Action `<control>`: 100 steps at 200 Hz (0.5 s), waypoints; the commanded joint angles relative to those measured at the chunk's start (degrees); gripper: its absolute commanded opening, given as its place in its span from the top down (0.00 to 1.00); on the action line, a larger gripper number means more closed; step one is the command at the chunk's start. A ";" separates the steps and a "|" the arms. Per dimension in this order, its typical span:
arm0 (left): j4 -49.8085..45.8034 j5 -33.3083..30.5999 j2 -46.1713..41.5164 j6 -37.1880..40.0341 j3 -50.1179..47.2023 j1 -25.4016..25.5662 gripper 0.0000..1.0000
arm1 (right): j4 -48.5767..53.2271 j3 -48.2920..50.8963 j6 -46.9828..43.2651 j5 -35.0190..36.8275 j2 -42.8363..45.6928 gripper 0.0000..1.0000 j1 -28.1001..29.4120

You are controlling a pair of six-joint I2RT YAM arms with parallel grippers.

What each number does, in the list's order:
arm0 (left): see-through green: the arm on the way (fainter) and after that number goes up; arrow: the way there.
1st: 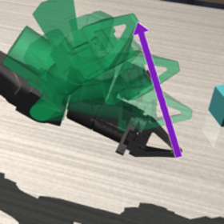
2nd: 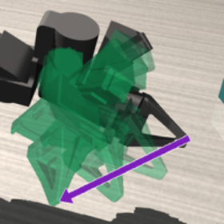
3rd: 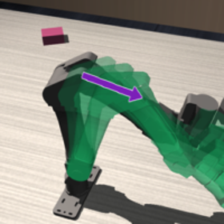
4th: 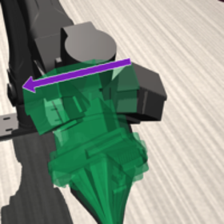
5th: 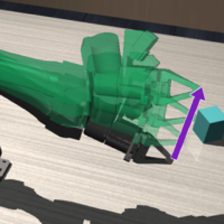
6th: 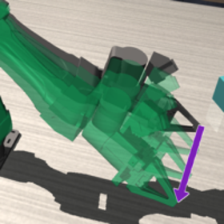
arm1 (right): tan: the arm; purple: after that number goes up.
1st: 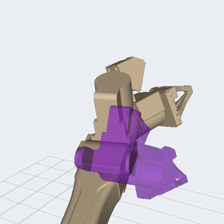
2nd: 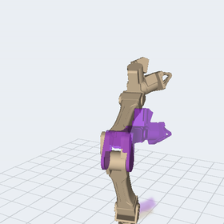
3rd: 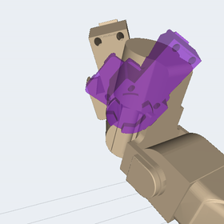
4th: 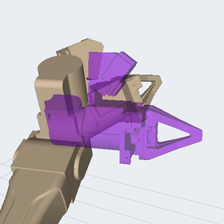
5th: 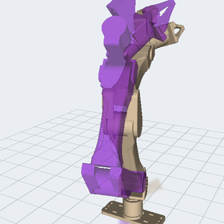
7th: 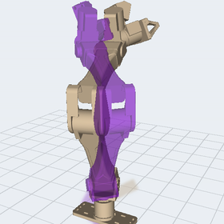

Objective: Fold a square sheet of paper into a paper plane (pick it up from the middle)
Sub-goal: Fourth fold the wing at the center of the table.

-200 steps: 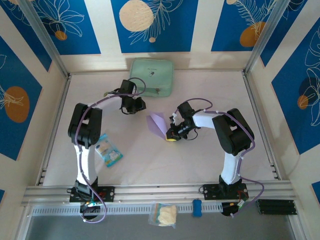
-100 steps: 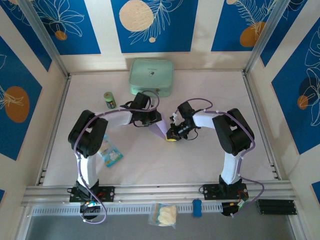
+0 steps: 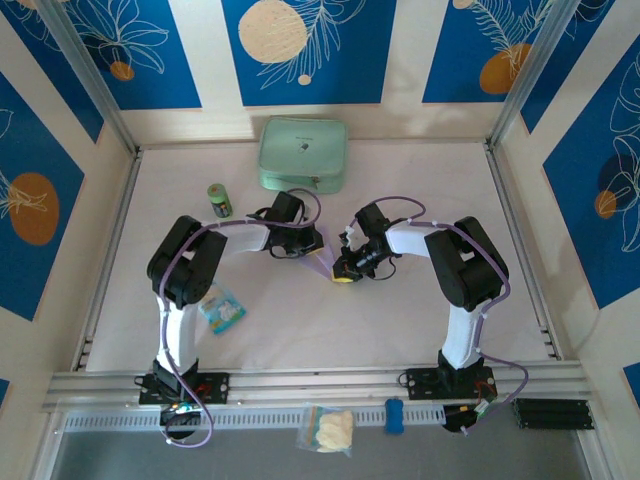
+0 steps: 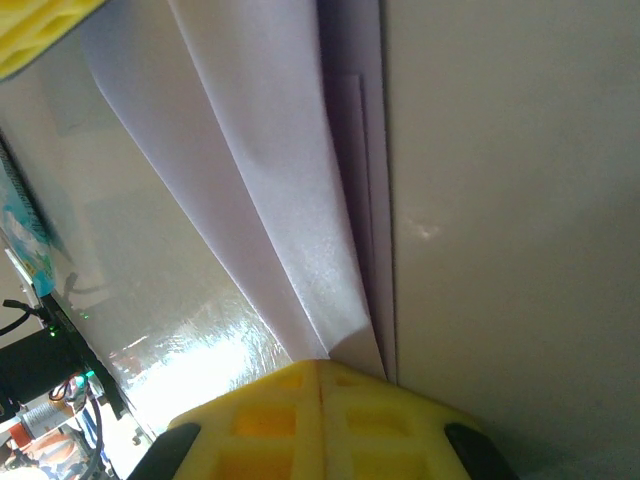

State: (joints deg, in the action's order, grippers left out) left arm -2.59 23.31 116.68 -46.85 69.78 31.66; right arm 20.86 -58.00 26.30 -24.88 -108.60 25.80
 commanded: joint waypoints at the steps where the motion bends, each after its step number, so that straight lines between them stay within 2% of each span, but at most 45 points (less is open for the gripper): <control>1: 0.22 -1.25 1.69 0.99 -0.33 -1.07 0.87 | 7.43 3.24 -0.88 6.58 -2.58 0.95 -0.49; 43: 0.25 -0.48 2.88 1.83 -0.58 -1.61 0.87 | 5.96 3.51 -1.22 3.96 -0.62 0.95 -0.75; 77: 0.23 0.02 3.07 1.86 -1.45 -1.60 0.87 | 1.12 2.19 1.15 -2.53 5.21 0.92 -1.35; 100: 0.33 0.24 2.92 1.85 -1.77 -1.62 0.87 | -2.21 0.81 3.15 -2.72 7.11 0.92 -0.84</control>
State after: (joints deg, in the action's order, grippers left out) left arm -1.13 25.30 117.47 -46.41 69.67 30.92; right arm 20.40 -56.34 27.00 -25.89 -105.10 24.77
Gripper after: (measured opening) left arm 0.133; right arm 0.084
